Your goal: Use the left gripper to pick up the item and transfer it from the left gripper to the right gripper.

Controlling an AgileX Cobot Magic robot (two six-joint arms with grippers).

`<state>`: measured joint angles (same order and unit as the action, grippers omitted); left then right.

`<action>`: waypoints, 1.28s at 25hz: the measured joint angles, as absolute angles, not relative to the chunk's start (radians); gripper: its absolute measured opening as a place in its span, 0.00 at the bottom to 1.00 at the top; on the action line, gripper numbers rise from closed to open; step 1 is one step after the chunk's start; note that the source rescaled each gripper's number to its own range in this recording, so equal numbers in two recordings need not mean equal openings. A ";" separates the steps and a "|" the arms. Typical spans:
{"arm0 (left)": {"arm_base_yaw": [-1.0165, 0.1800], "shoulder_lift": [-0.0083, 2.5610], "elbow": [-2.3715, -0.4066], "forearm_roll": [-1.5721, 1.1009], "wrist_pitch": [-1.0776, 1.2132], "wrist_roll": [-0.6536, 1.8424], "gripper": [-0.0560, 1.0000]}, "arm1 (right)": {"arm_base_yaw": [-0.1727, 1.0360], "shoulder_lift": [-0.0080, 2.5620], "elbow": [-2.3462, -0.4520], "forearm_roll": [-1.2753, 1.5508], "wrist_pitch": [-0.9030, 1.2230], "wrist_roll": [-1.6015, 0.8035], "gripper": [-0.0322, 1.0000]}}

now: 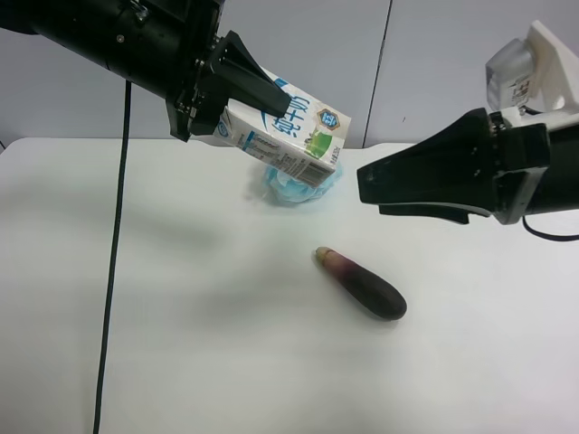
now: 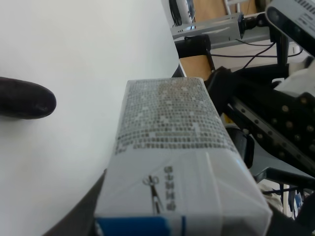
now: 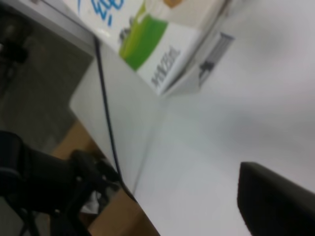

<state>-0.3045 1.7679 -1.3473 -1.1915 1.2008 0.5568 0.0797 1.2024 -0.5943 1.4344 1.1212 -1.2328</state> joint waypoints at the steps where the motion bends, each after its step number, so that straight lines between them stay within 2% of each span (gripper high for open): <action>1: -0.304 1.768 -1.347 -1.192 1.201 0.557 0.06 | 0.080 1.225 -0.594 1.453 1.134 -1.255 1.00; 8: -0.304 1.768 -1.347 -1.192 1.201 0.560 0.06 | 0.079 1.348 -0.595 1.566 1.199 -1.377 1.00; 12: -0.304 1.768 -1.347 -1.192 1.201 0.563 0.06 | 0.037 1.398 -0.595 1.620 1.202 -1.427 1.00; 17: -0.304 1.768 -1.347 -1.192 1.201 0.568 0.06 | -0.020 1.404 -0.595 1.637 1.200 -1.468 1.00; 32: -0.304 1.768 -1.347 -1.231 1.201 0.587 0.06 | -0.020 1.404 -0.629 1.733 1.202 -1.542 1.00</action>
